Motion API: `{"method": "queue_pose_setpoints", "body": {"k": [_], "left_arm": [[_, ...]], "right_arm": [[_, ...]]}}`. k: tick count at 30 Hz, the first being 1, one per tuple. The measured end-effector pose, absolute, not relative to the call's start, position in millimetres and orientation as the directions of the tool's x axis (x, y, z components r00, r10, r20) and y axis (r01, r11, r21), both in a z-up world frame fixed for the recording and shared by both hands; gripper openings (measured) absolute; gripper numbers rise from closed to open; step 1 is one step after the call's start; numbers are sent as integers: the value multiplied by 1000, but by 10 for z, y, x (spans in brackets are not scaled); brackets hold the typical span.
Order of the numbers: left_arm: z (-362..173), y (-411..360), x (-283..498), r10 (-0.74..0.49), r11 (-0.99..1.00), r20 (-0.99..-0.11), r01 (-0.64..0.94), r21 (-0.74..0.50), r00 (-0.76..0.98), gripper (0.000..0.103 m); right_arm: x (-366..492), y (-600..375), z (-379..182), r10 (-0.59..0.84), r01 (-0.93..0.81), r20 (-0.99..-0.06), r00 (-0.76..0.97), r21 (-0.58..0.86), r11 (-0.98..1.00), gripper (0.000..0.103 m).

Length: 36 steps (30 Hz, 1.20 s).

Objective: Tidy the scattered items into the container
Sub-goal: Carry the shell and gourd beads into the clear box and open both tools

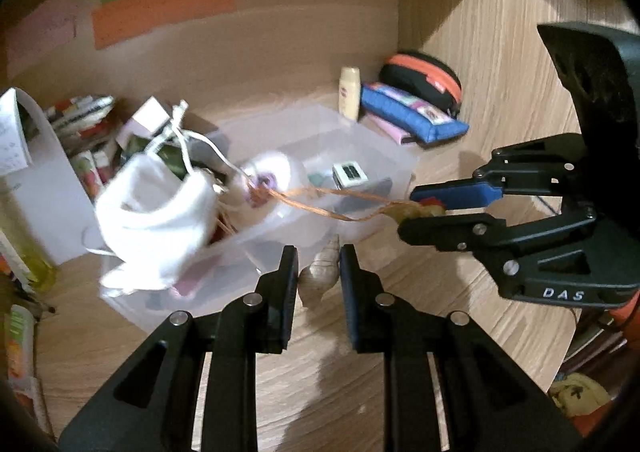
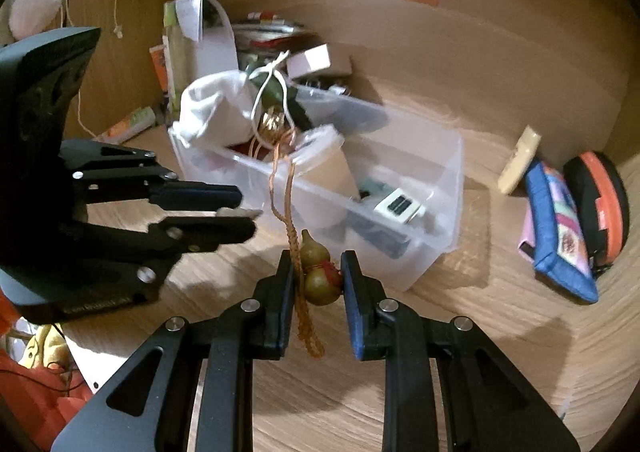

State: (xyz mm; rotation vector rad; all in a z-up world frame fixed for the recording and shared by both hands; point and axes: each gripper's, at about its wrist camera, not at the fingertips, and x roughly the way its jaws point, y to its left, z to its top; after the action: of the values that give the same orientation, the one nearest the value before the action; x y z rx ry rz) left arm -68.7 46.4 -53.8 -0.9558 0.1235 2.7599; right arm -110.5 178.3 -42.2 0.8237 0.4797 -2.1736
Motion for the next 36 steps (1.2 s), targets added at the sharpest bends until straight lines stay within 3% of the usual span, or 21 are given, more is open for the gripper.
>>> {"method": "queue_pose_setpoints", "body": {"k": [13,36], "left_arm": [[-261,154,-768,131,-988,-543,-156,-1,-829,20],[-461,32,-1150,93,-991,-567,-131,26,-818,20]], "right_arm": [[-1434,1728,-269,-523,733,-650,-552,-79,-676,20],[-1994,1454,-550,-515,732,-704,-488,-9,-681,20]]}}
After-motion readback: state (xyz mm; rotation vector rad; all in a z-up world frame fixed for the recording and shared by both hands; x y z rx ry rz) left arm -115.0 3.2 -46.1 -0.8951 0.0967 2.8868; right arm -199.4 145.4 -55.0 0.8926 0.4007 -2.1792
